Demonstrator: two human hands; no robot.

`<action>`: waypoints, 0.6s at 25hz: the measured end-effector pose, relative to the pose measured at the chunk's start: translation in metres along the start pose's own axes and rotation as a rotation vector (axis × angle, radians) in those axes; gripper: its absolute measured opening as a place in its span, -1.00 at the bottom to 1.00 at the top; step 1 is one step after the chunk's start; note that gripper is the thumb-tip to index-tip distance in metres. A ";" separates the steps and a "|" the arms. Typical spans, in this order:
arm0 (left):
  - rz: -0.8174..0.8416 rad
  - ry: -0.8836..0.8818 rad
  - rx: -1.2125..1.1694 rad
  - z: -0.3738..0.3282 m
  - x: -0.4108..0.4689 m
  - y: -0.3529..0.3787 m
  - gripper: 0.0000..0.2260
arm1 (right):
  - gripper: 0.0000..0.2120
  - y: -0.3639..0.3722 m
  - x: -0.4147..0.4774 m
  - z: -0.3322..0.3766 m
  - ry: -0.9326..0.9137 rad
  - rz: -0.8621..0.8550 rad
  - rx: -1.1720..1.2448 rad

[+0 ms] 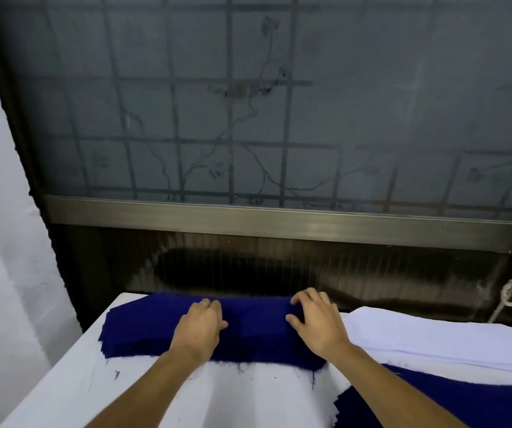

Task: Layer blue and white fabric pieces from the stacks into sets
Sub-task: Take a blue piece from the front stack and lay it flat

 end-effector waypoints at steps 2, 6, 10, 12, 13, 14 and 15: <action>0.005 0.115 0.075 -0.008 -0.005 0.003 -0.79 | -0.52 0.006 0.005 0.008 -0.060 0.047 -0.012; 0.080 0.268 0.029 -0.016 -0.014 0.007 -0.81 | -0.41 0.017 0.011 0.030 -0.157 0.151 0.023; 0.076 0.298 -0.094 -0.015 -0.010 -0.001 -0.91 | -0.61 0.016 0.011 0.047 -0.245 0.115 -0.055; 0.100 0.206 -0.230 -0.008 -0.007 -0.002 -0.75 | -0.72 0.009 0.010 0.047 -0.255 0.082 -0.027; 0.122 0.152 -0.282 -0.003 -0.006 -0.001 -0.60 | -0.76 0.005 0.009 0.046 -0.259 0.070 -0.005; 0.141 0.124 -0.284 0.001 -0.006 -0.002 -0.48 | -0.79 0.000 0.007 0.044 -0.260 0.066 0.020; 0.169 0.110 -0.228 0.003 -0.004 -0.003 -0.40 | -0.80 -0.005 0.005 0.041 -0.254 0.070 0.050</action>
Point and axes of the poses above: each hand's wrist, its own x-axis towards the middle knuckle, its own y-axis out of the palm, z = x × y, the point moved 7 cm from there along x, towards the middle knuckle, and after that the axes turned 10 degrees about y, right-handed, at the moved point
